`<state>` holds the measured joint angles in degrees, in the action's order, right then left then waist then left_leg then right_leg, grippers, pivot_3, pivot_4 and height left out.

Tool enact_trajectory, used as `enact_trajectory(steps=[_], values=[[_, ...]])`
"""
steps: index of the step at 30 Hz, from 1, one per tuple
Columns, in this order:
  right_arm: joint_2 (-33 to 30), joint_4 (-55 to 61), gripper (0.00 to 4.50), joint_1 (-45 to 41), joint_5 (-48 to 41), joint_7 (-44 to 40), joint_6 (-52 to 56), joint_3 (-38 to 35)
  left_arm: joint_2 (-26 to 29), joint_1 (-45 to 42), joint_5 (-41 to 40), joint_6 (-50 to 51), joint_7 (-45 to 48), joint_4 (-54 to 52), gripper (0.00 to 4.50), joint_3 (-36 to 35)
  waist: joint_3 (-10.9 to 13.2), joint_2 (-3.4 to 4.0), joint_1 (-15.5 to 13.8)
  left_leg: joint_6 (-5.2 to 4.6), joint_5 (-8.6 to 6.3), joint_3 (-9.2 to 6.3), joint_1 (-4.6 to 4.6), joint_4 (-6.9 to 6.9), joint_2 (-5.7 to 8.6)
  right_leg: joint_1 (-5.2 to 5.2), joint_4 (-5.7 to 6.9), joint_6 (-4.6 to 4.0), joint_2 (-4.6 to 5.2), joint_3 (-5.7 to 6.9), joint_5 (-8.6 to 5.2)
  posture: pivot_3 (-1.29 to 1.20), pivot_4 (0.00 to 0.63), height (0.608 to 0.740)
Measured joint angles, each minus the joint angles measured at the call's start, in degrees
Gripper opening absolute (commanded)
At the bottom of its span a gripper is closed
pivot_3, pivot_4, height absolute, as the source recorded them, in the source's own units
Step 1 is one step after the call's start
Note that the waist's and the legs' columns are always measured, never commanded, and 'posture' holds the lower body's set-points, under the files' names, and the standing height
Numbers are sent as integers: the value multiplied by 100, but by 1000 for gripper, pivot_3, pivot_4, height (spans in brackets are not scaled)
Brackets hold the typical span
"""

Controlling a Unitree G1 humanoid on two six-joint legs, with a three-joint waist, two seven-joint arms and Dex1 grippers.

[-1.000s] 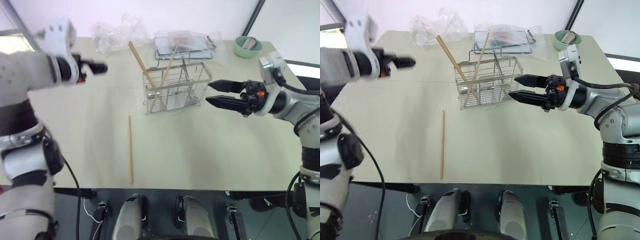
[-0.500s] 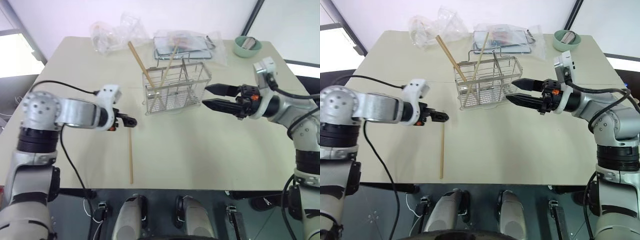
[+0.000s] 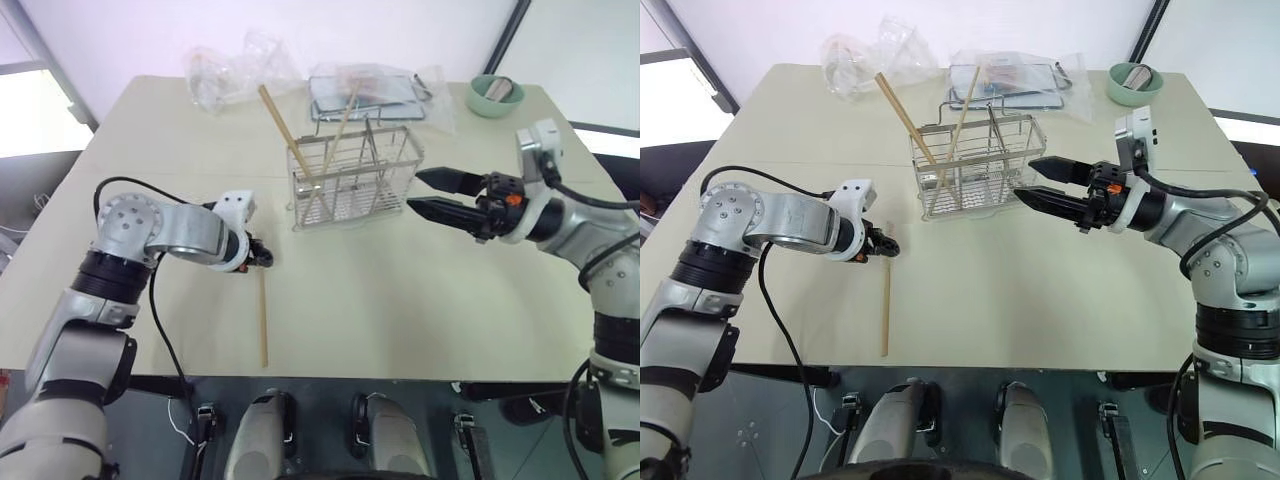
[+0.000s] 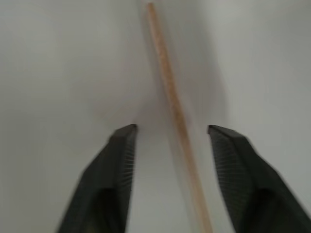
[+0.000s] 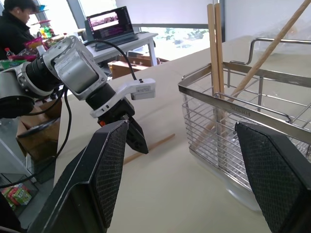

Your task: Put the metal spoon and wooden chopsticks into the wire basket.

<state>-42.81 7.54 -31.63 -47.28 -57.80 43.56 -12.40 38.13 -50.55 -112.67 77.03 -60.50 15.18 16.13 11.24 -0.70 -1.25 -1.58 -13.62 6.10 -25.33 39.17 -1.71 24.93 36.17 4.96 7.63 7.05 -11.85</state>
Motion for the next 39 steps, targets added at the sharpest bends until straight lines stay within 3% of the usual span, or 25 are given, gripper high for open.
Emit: enact_trajectory(steps=[2, 13, 17, 23, 29, 33, 39], values=[[0, 0, 3615, 6, -28, 33, 0, -28, -17, -45, 12, -1, -26, 31, 38, 48, 0, 0, -55, 0, 0, 0, 0, 1, 1, 0, -2, 0, 0, -1, 0, 0, 150, 707], [4, 0, 3615, 4, -81, 175, -8, -49, 38, -103, 325, 20, 262, 11, 38, 90, 0, 0, -95, -2, -2, 0, -2, 3, -1, 0, -5, -1, -2, 0, 0, 0, 150, 707], [1, -1, 3615, 3, -82, 172, -9, -50, 250, -128, 1902, -353, 1202, -40, 38, -195, 0, -1, -84, -2, -1, 7, -12, 0, -6, 17, -4, -3, -10, 0, 0, 0, 150, 707], [-106, -9, 3615, 4, -77, 55, -11, -49, 387, -1024, 4870, -3410, 3522, 385, 38, -1195, 3, -5, -111, -5, -3, 17, -51, 1, -3, 40, -22, -3, -4, 5, 3, 0, 150, 707], [-189, -34, 3615, -17, -58, -71, -10, -35, -381, -2141, 5848, -5115, 5256, 777, 38, -2224, 8, -14, -112, -23, -11, 22, -73, 10, -1, 41, -41, 16, -2, 14, 14, 0, 150, 707], [-277, -169, 3615, -48, 86, -111, -28, -29, -903, -2633, 6001, -5051, 6225, 416, 38, -2305, 8, -13, -100, -28, -12, 26, -71, 10, 0, 39, -46, 23, -1, 12, 17, 0, 150, 707], [-321, -356, 3615, -64, 327, -113, -149, -14, -1515, -2433, 6400, -4540, 6911, -42, 38, -2002, 8, -13, -82, -22, -6, 26, -51, 10, -3, 40, -19, 23, -6, 3, 16, 0, 150, 707]])
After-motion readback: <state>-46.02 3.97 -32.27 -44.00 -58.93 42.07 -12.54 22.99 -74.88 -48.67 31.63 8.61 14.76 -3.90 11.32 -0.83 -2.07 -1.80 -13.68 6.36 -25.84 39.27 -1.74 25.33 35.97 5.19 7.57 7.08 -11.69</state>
